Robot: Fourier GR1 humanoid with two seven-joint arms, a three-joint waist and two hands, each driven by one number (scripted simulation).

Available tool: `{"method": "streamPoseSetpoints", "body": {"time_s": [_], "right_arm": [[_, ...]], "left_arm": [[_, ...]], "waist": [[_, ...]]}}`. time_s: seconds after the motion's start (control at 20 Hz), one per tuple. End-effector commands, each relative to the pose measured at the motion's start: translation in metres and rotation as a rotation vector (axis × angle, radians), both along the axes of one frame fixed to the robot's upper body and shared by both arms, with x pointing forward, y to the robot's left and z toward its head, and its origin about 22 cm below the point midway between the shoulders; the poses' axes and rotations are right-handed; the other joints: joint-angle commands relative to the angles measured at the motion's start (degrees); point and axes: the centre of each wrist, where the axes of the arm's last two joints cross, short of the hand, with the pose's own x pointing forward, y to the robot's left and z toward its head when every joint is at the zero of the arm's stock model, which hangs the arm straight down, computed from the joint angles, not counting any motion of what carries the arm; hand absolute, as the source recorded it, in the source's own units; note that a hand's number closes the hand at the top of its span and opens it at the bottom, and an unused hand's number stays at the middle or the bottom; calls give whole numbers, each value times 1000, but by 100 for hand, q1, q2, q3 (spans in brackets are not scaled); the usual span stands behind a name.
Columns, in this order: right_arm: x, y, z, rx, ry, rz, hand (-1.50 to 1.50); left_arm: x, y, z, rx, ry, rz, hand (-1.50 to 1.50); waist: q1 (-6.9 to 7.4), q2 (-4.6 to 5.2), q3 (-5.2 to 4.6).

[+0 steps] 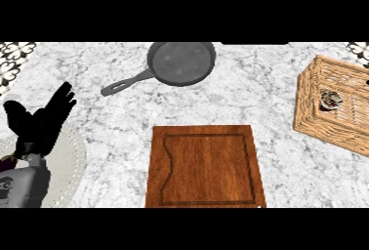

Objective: Pick the cupcake from the cutting board and place it in the basket

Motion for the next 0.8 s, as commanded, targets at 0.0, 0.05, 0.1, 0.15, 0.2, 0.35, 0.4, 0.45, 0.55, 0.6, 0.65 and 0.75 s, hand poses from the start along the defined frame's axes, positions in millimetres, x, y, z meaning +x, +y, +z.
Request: {"method": "streamPoseSetpoints", "body": {"time_s": [0.0, 0.05, 0.1, 0.15, 0.2, 0.35, 0.4, 0.45, 0.55, 0.6, 0.65, 0.75], "right_arm": [[-7, -17, 11, 145, -133, -82, -150], [-13, -30, 27, 189, -139, -100, -150], [-21, -39, 22, 224, -169, -120, -150], [-38, -60, 21, 246, -190, -140, -150], [-34, -54, 28, 311, -212, -160, -150], [-80, -94, 33, 343, -253, -132, -150], [-89, -115, 43, 336, -238, -134, -150], [-105, -127, 39, 323, -223, -121, -150], [-129, -140, 36, 361, -205, -75, -150], [-146, -154, 28, 357, -191, -67, -150], [-160, -161, 37, 347, -159, -75, -150], [-175, -186, 32, 341, -92, -38, -150]], "left_arm": [[8, -8, -1, 2, -10, 6, 0], [-1, -3, -1, 4, -17, 32, 0], [-2, 11, -5, -1, 7, 9, 0], [-9, 16, 5, -8, -9, 15, 0], [-3, 14, -2, -4, 14, 4, 0], [-11, -4, -4, 10, 1, 21, 0], [-6, 1, 3, -5, -6, 22, 0], [-3, 7, -10, -2, 5, 26, 0], [8, 8, 9, -12, -12, 37, 0], [-2, 15, 3, -13, 7, 16, 0], [2, 23, 7, -8, 15, 35, 0], [-12, 10, 2, 14, -1, 35, 0]], "waist": [[-59, 1, -1], [-38, -13, -1], [-62, -7, -1], [-61, -28, 4], [-87, -17, -2], [-141, -41, 4], [-108, -22, 3], [-155, -10, 1], [-183, -23, 1], [-168, -26, 3], [-176, -23, 1], [-100, -22, 7]]}}
